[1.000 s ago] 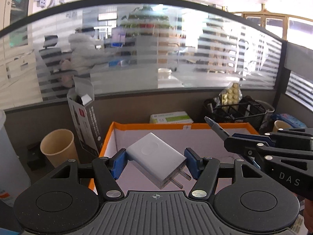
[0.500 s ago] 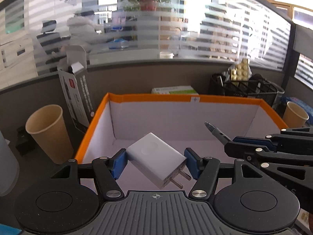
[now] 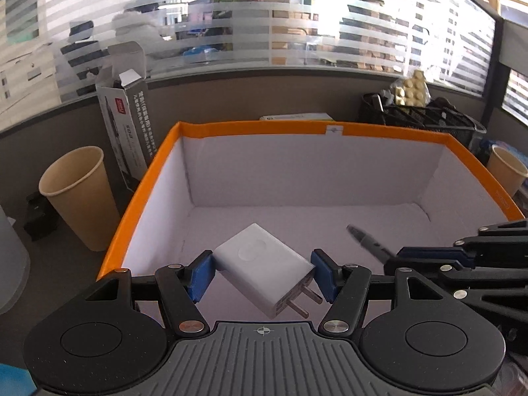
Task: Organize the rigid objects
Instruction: 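Carry the charger in the left tool over the orange box while the right tool carries the pen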
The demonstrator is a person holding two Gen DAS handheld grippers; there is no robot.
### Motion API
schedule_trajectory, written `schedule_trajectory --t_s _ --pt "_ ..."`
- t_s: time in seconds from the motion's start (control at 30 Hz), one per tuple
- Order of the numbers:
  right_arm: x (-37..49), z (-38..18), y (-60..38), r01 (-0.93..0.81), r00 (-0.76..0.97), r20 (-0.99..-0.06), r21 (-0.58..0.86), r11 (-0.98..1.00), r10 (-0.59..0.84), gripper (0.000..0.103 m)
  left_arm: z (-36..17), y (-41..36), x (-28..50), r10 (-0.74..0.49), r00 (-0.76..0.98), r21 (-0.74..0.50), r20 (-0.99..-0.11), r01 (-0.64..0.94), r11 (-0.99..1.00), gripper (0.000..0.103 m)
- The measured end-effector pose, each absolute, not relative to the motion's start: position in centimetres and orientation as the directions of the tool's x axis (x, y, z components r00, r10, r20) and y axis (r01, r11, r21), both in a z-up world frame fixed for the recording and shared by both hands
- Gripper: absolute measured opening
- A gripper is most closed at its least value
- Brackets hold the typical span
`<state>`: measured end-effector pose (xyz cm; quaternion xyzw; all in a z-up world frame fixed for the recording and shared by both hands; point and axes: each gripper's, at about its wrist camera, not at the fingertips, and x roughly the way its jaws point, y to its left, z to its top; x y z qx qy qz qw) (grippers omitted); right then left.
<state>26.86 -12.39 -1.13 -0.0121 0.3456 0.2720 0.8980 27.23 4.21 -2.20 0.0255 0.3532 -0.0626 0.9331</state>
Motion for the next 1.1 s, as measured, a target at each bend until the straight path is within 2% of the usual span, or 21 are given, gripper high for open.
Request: schedule_trajectory --t_s 0.07,0.23,1.1 --pt "27.4 -1.2 -13.0 -0.511 0.563 -0.645 0.222 0.831 0.518 0.01 -2.2 4.0 26.9 -0.099 0.738 0.009 -0.668 0.141 0.99 0.063" --pt "28.0 -1.2 -13.5 -0.535 0.502 -0.677 0.247 0.808 0.538 0.01 -2.1 3.4 25.6 -0.105 0.734 0.02 -0.671 0.159 0.987 0.063" --pt "24.6 -1.4 -13.8 -0.611 0.393 -0.739 0.235 0.756 0.547 0.01 -1.9 2.5 20.4 -0.118 0.713 0.006 -0.691 0.169 0.986 0.063"
